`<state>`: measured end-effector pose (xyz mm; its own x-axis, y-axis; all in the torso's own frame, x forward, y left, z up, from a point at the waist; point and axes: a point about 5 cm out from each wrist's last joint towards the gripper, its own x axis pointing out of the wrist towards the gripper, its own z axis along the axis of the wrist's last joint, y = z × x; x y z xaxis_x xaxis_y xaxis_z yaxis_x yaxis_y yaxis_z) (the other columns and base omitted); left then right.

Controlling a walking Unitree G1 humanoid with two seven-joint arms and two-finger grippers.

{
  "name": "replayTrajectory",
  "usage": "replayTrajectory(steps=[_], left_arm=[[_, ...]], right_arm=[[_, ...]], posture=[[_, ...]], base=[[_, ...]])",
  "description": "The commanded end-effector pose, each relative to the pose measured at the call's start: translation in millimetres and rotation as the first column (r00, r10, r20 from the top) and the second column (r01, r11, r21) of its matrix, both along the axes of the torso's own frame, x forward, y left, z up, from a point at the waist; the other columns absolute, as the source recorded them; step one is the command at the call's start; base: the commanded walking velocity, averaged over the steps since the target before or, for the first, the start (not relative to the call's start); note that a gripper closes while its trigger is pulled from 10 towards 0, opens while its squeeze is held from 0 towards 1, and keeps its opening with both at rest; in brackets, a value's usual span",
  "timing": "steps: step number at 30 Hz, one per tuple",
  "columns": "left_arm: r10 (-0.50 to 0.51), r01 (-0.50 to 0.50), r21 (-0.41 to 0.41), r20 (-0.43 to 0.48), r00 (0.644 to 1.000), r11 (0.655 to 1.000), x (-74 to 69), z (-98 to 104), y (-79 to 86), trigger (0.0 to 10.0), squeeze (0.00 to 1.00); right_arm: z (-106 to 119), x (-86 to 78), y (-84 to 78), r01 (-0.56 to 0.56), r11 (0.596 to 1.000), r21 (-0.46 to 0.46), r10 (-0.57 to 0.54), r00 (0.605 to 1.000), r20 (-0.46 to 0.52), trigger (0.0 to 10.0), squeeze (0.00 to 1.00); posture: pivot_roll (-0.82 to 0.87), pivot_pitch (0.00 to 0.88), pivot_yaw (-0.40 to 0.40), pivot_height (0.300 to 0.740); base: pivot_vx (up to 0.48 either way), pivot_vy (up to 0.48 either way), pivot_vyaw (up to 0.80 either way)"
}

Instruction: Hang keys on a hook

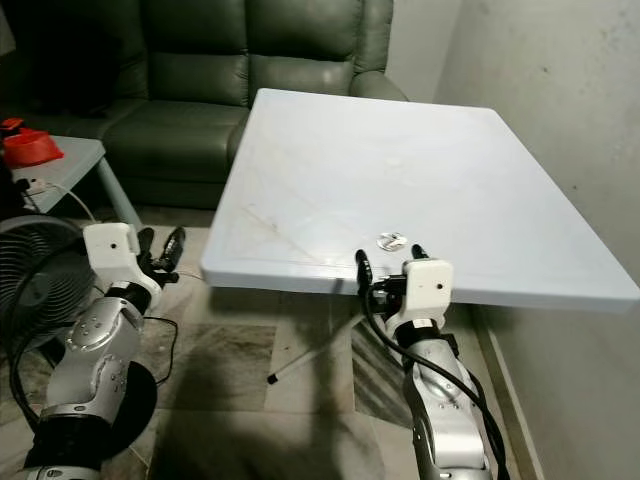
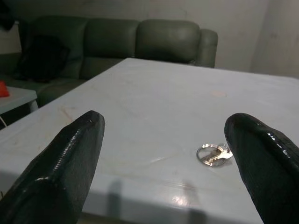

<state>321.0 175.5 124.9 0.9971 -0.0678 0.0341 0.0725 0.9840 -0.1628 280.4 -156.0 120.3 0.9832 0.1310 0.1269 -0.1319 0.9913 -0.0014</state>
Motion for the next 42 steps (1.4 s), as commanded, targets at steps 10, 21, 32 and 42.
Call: replayTrajectory(steps=[10,21,32,42], left_arm=[[-0.064,0.064,0.035,-0.016,0.998,0.997,0.1,-0.5,-10.7,10.0,0.00],[-0.082,0.083,0.038,-0.019,0.996,0.996,0.6,-0.5,-13.6,10.0,0.00],[-0.089,0.089,0.036,-0.019,0.996,0.995,1.1,-0.2,-14.9,10.0,0.00],[-0.093,0.093,0.025,-0.022,0.995,0.995,1.8,-0.2,-16.4,10.0,0.00]], right_arm=[[2.2,0.2,-5.6,0.003,1.000,-0.012,-0.003,1.000,0.000,10.0,0.00],[2.1,0.8,-4.1,-0.008,1.000,-0.016,0.008,1.000,0.001,10.0,0.00],[2.0,0.6,-3.1,-0.018,1.000,-0.018,0.018,1.000,0.001,10.0,0.00],[1.7,-0.1,-4.2,-0.016,1.000,-0.020,0.016,1.000,0.000,10.0,0.00]], posture=[[-0.11,0.013,-0.030,0.724],[-0.11,0.003,-0.030,0.724],[-0.11,0.000,-0.031,0.724],[-0.11,0.000,-0.031,0.724]], base=[[0.000,0.000,0.00],[0.000,0.000,0.00],[0.024,0.000,0.00],[0.302,0.000,0.00]])
